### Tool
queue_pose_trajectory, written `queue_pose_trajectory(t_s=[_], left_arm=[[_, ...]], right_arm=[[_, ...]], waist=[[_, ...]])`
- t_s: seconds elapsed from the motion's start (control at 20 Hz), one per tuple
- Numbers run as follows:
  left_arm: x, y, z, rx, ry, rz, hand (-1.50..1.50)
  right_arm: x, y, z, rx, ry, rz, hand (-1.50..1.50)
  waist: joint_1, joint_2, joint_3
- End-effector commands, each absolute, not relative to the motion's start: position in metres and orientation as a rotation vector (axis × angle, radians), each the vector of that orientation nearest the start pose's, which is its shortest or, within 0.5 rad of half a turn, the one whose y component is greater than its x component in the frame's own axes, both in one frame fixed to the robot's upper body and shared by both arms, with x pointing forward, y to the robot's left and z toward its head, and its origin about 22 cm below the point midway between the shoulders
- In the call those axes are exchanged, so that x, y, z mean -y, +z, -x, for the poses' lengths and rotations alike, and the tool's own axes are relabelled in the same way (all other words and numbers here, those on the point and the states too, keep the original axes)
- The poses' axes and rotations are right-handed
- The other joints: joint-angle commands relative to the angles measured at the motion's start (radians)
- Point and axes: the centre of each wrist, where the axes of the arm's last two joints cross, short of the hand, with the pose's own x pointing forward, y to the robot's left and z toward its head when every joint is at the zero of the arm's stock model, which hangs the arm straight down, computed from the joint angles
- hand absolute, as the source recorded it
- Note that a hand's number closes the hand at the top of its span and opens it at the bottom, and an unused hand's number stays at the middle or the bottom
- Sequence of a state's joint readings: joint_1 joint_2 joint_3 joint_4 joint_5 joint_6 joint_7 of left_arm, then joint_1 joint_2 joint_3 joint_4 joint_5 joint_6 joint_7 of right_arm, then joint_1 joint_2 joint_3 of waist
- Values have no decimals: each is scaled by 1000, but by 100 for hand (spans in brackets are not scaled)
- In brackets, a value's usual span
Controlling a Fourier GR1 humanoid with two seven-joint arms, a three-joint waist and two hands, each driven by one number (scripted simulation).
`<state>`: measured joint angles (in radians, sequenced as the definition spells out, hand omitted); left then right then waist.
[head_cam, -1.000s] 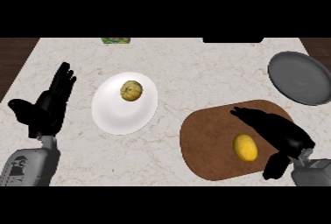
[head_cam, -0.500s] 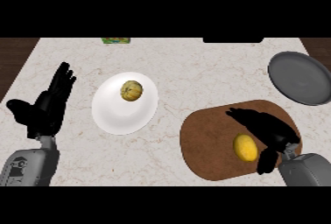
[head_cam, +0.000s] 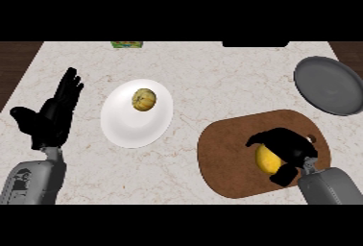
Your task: Pick the lemon from the cutting board and place it in the pan
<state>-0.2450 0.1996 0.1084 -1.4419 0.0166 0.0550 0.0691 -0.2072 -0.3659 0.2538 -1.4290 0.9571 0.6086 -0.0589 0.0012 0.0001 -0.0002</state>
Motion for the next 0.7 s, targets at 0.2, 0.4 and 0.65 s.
queue_pose_trajectory(t_s=[0.2, 0.4, 0.65], left_arm=[[-259, 62, -299, 1627, -47, -191, 0], [-270, 44, -296, 1619, -48, -206, 0], [-266, 45, -296, 1629, -59, -196, 0]], right_arm=[[234, 3, -286, 1058, 1690, 396, 150], [256, 15, -273, 1074, 1677, 412, 150], [191, 25, -311, 1004, 1354, 572, 150]], waist=[[1, 0, 0], [-2, -1, 0], [13, 2, 0]])
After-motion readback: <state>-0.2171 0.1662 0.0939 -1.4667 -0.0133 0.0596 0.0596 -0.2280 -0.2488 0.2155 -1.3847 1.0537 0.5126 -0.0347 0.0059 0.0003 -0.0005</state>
